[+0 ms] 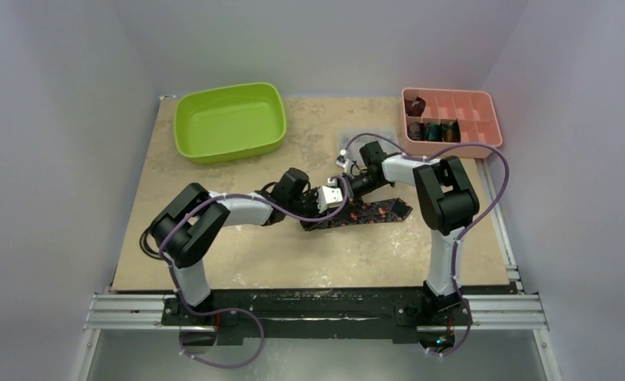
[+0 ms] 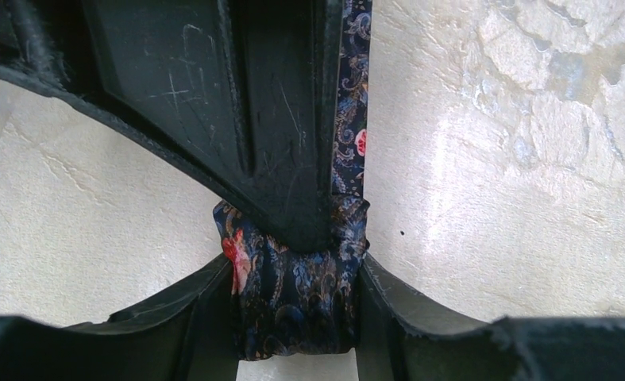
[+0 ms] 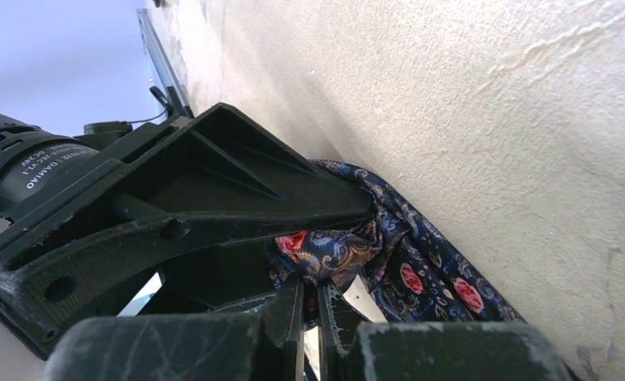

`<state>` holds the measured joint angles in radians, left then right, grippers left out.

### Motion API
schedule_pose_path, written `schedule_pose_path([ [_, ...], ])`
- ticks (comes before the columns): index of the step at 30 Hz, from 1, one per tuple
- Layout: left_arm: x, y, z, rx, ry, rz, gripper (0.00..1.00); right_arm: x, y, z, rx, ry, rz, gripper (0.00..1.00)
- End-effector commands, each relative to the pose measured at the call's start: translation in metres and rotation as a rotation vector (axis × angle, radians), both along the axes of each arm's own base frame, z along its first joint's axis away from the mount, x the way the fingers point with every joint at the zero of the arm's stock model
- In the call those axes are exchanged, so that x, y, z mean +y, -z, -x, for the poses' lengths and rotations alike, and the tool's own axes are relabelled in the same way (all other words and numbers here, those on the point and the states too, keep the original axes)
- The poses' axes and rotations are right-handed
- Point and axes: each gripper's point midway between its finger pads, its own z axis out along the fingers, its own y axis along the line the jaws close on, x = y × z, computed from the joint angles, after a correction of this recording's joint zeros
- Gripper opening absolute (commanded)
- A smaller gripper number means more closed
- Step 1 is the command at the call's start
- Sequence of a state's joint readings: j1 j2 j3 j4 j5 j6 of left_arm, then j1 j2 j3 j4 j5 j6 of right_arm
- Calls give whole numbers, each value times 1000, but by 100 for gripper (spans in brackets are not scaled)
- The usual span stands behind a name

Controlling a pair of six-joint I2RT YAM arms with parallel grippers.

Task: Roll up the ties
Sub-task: Roll the tie at the center of the board.

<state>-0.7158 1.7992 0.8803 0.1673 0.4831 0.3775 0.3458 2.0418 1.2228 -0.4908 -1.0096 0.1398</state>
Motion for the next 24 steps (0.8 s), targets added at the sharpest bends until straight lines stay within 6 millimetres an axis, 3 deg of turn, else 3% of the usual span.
schedule_pose_path([
  [1, -8, 2, 11, 31, 32, 59, 46, -27, 33, -4, -16, 27, 142, 0],
  [9, -26, -7, 1, -2, 41, 168, 50, -44, 48, -7, -21, 38, 237, 0],
  [24, -30, 7, 0, -74, 102, 196, 59, -62, 70, -15, -25, 58, 371, 0],
])
